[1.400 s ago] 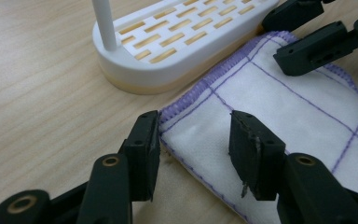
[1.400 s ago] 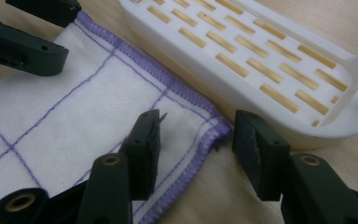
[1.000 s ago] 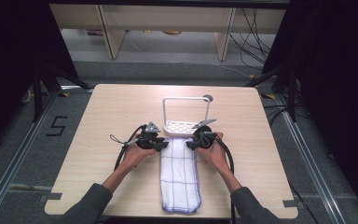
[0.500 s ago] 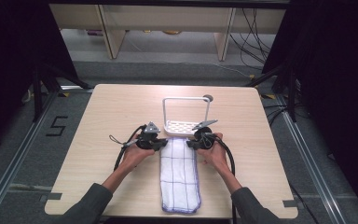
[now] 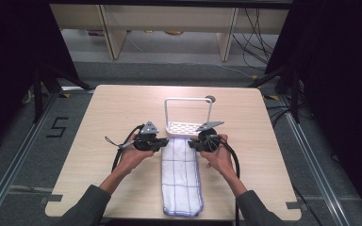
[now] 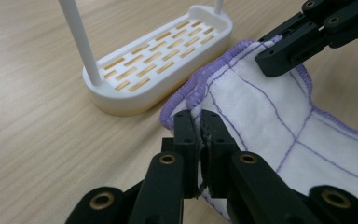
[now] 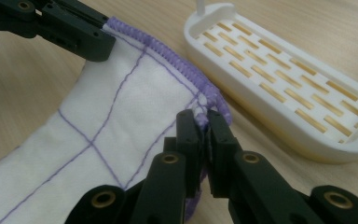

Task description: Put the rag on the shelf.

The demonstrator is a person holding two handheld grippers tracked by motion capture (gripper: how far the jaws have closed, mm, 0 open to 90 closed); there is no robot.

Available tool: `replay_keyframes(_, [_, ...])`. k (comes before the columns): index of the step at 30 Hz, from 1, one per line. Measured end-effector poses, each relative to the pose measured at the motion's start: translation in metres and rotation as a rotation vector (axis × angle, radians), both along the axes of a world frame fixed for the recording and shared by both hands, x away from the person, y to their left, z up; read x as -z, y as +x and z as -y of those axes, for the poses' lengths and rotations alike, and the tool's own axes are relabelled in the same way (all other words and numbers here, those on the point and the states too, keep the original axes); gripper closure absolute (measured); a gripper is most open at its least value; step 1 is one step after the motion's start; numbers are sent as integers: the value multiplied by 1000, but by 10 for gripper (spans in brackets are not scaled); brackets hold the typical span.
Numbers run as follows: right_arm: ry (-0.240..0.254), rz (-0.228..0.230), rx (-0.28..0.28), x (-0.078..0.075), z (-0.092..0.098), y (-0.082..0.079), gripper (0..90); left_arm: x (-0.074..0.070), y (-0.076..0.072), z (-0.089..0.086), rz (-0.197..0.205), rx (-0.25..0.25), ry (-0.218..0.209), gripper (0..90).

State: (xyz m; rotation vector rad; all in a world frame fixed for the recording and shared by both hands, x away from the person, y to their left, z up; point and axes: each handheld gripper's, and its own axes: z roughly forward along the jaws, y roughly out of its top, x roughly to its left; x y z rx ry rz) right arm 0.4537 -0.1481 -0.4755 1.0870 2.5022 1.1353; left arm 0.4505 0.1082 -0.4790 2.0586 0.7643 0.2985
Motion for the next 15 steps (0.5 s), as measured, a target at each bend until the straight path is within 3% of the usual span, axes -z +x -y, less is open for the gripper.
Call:
replay_keyframes(2, [12,23,-8,-5,2,-4,860,-6,-4,0,3,-3,-35,856])
replay_keyframes(8, [27,29,-6,-21,8,-17,861,-24,-17,1,29,23,-50,856])
replay_keyframes(10, [28,50,-13,-26,9,-19,861,-31,-21,2,38,29,-59,856])
replay_keyframes(15, [67,59,-34,-42,12,-27,861,-52,-32,4,58,57,-85,856])
